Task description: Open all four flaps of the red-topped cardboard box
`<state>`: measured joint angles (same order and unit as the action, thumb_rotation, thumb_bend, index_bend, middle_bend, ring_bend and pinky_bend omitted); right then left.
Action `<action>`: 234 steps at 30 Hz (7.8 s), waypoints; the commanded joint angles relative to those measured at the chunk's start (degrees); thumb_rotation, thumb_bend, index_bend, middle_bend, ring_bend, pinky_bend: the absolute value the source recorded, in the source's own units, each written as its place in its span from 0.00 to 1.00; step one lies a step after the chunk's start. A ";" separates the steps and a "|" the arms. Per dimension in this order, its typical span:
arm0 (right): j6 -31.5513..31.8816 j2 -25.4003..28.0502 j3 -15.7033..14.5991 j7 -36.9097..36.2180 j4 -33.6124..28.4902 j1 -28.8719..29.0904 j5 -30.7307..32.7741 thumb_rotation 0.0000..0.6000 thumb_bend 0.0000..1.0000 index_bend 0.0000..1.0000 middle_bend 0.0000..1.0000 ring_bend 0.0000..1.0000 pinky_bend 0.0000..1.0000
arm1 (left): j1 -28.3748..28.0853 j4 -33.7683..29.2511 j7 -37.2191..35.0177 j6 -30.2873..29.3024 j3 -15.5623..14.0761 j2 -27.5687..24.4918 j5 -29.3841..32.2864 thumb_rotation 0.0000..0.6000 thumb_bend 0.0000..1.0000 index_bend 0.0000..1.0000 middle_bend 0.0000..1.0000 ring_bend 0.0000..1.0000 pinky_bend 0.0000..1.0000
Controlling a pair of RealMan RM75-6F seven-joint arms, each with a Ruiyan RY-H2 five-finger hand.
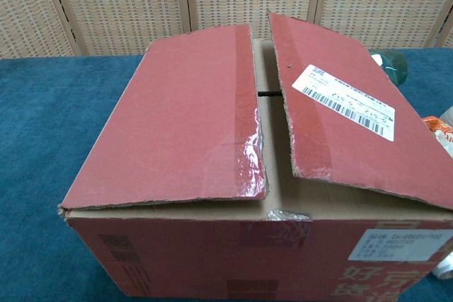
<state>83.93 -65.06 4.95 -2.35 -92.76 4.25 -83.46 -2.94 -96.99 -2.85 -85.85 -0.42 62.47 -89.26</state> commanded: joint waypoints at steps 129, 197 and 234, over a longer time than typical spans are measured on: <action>-29.75 4.77 -0.59 -17.85 -8.40 46.14 -19.19 1.00 1.00 0.31 0.43 0.07 0.11 | -0.15 0.55 0.51 2.86 0.39 0.31 4.04 0.66 0.17 0.15 0.00 0.00 0.00; -23.97 28.86 2.46 -11.01 -10.24 35.59 -12.03 1.00 1.00 0.34 0.45 0.11 0.14 | -2.48 -3.12 5.06 2.97 1.41 -0.30 2.27 0.67 0.17 0.15 0.00 0.00 0.00; -13.64 19.79 1.67 1.15 -11.65 20.71 6.01 1.00 0.82 0.06 0.08 0.00 0.08 | -15.92 -10.31 3.60 13.17 2.68 -11.83 -12.40 0.66 0.17 0.14 0.00 0.00 0.00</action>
<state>69.02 -44.30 6.79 -2.32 -104.01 26.06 -78.17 -17.56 -106.60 1.38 -73.92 1.98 51.62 -100.57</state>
